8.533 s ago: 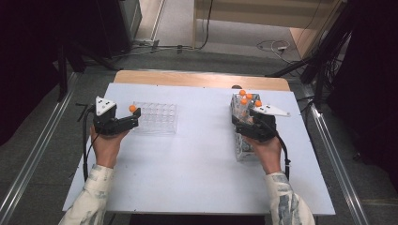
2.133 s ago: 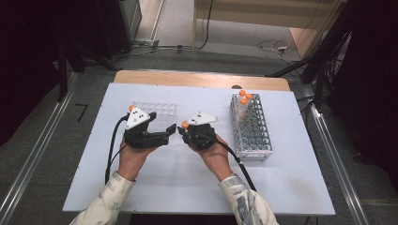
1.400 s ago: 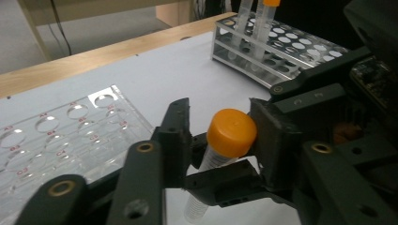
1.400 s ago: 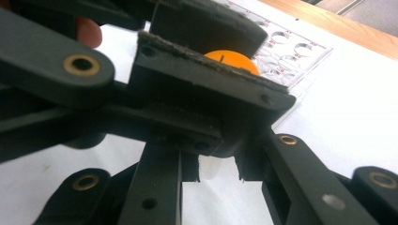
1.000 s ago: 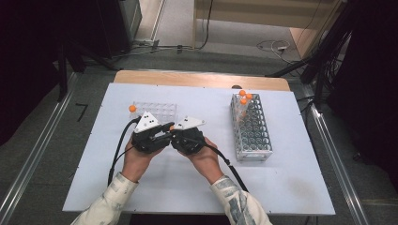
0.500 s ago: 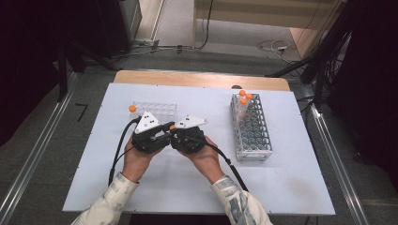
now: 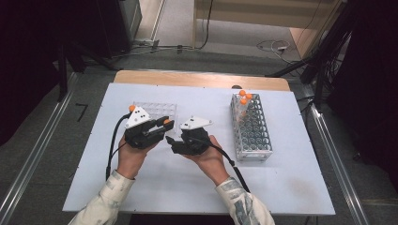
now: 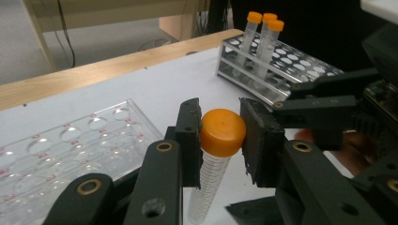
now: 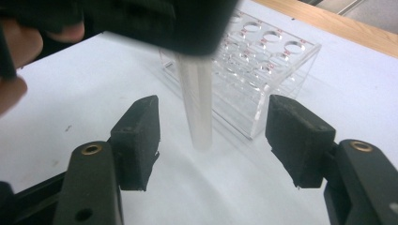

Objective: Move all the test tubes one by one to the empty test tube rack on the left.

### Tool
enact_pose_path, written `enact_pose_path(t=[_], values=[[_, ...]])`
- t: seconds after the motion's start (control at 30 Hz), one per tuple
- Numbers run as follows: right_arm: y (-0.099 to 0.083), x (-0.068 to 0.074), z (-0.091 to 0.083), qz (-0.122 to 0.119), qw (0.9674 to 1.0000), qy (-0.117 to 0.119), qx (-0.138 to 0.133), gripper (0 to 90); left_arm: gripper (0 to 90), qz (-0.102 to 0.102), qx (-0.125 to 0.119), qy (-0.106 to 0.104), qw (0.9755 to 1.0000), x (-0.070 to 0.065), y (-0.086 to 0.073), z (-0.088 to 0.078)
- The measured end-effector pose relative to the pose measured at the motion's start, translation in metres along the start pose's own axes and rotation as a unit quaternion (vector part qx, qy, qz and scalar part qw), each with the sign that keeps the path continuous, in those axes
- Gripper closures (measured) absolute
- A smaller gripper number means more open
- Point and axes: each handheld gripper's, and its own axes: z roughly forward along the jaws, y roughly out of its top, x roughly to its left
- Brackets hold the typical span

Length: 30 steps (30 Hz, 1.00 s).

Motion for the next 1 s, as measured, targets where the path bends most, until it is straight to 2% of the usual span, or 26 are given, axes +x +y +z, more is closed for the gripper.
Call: enact_pose_path(t=[0.23,0.4,0.57,0.77,1.0], values=[[-0.007,-0.006,-0.004,0.002,0.9999,-0.01,0.012,32.1,70.3,-0.015,-0.025,0.015,0.9994,0.015,0.009,-0.017],[-0.009,-0.01,-0.006,0.005,0.9998,-0.015,0.014,32.2,70.4,-0.019,-0.038,0.039,0.9983,0.027,0.014,-0.027],[-0.011,-0.014,-0.008,0.006,0.9996,-0.021,0.015,32.3,70.3,-0.022,-0.04,0.063,0.997,0.039,0.016,-0.029],[-0.015,-0.018,-0.01,0.008,0.9994,-0.026,0.019,32.5,70.4,-0.018,-0.046,0.1,0.9938,0.05,0.019,-0.03],[-0.016,-0.02,-0.011,0.011,0.9993,-0.029,0.023,32.5,70.3,-0.025,-0.055,0.123,0.9906,0.065,0.019,-0.027]])
